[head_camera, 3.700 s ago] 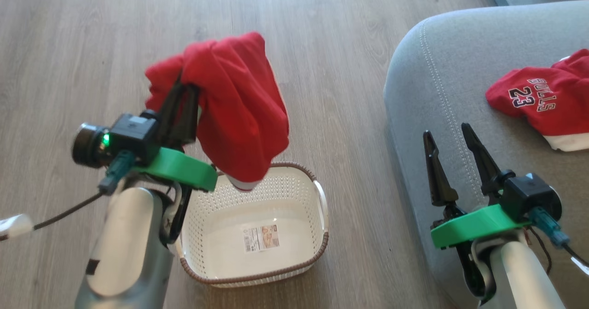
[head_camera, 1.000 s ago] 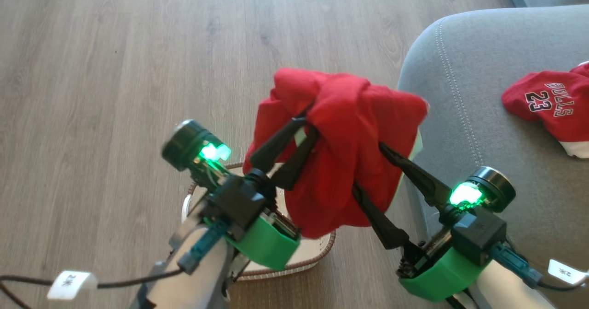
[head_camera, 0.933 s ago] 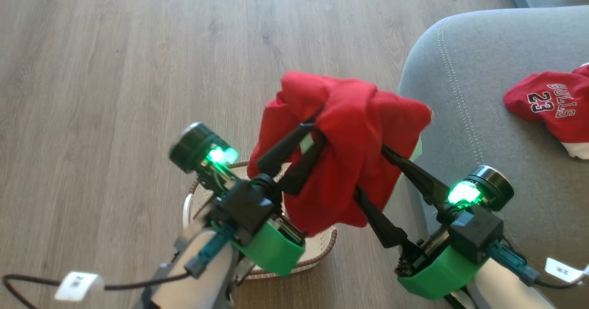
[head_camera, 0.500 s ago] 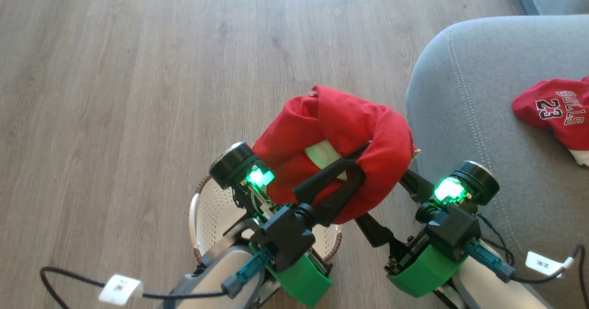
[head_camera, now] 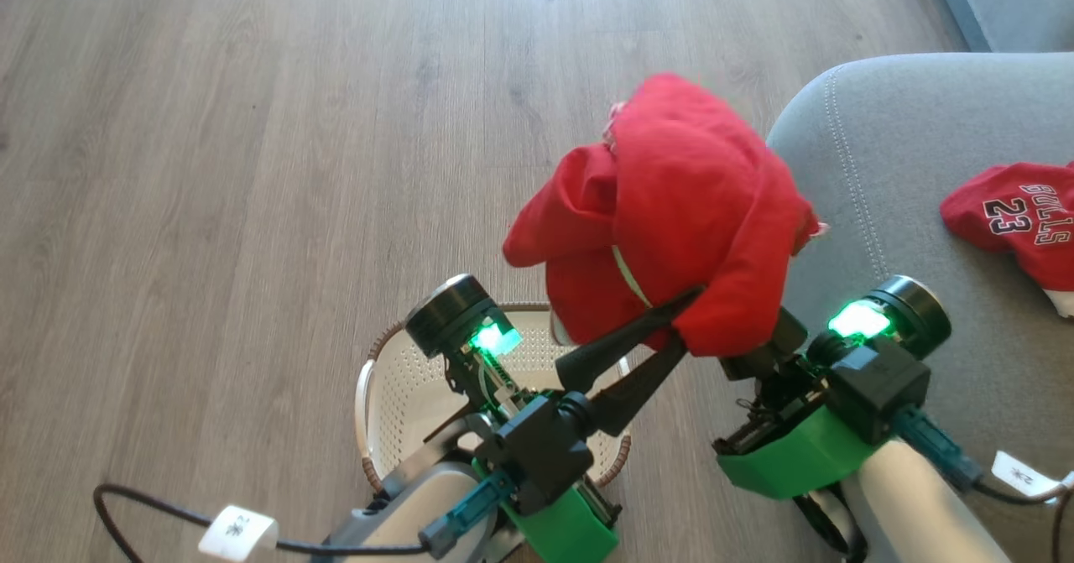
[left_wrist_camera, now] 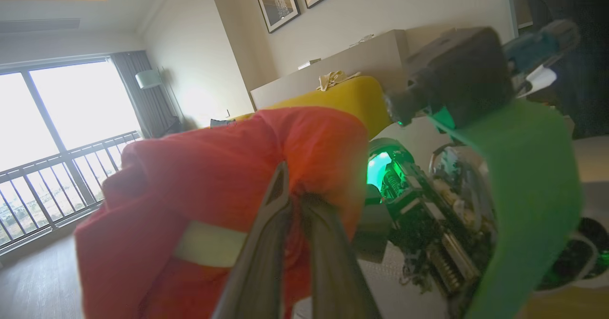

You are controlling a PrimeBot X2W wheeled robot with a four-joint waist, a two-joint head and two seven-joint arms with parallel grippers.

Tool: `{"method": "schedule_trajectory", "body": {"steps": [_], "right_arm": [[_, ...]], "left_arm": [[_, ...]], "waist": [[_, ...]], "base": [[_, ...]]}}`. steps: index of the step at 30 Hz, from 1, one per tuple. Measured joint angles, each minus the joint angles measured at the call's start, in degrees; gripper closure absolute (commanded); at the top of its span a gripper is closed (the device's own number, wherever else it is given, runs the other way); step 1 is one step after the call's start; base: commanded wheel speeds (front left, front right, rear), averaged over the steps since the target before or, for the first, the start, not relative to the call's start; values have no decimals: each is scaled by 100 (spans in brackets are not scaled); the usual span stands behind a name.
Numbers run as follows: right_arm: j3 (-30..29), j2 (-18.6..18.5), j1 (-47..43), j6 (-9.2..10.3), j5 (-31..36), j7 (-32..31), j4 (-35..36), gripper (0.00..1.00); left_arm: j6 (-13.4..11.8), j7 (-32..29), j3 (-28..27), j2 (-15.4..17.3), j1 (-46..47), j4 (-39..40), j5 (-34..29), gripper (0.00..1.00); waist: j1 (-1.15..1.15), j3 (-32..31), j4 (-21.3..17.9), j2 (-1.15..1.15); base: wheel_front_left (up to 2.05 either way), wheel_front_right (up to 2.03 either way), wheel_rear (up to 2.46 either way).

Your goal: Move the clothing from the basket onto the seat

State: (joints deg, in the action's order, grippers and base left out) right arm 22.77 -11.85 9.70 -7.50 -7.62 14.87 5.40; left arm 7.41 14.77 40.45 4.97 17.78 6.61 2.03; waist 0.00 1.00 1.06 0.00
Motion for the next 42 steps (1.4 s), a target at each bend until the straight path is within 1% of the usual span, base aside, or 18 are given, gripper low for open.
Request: {"method": "schedule_trajectory", "body": {"steps": [8,9,10,11,12,19,24,29,36,42], "right_arm": [[-250,252,-110,0,1,-1,134,100],[-267,277,-110,0,2,-9,182,100],[-290,293,-110,0,5,-9,222,100],[-313,297,-110,0,8,-9,265,100],[-341,297,-110,0,9,-9,310,100],[-459,311,-110,0,171,-9,527,100],[-660,417,-110,0,261,-9,636,100],[-905,434,-110,0,311,-9,642,100],[-1189,431,-104,0,369,-9,716,100],[-1407,424,-98,0,458,-8,788,100]], "left_arm": [[0,1,25,-7,-2,3,14,100],[0,2,22,-9,-2,13,45,82],[0,2,15,-12,-2,30,49,53],[0,2,11,-13,-2,40,49,21],[-1,2,3,-14,-2,42,49,1],[0,2,-32,-26,-2,41,42,0],[0,1,-121,-37,-25,7,42,0],[0,1,-160,-47,-30,-44,43,0],[0,1,-167,-37,-61,-245,43,0],[1,0,-135,47,-243,-479,46,0]], "waist": [[0,35,16,0],[0,38,15,0],[0,41,15,0],[0,44,13,0],[0,47,12,0],[0,41,1,0],[0,39,0,0],[0,42,-2,0],[0,32,-38,0],[0,47,-128,0]], "base": [[0,0,0],[0,0,0],[0,0,0],[0,0,0],[0,0,0],[0,0,0],[0,0,0],[0,0,0],[0,0,0],[0,0,0]]}}
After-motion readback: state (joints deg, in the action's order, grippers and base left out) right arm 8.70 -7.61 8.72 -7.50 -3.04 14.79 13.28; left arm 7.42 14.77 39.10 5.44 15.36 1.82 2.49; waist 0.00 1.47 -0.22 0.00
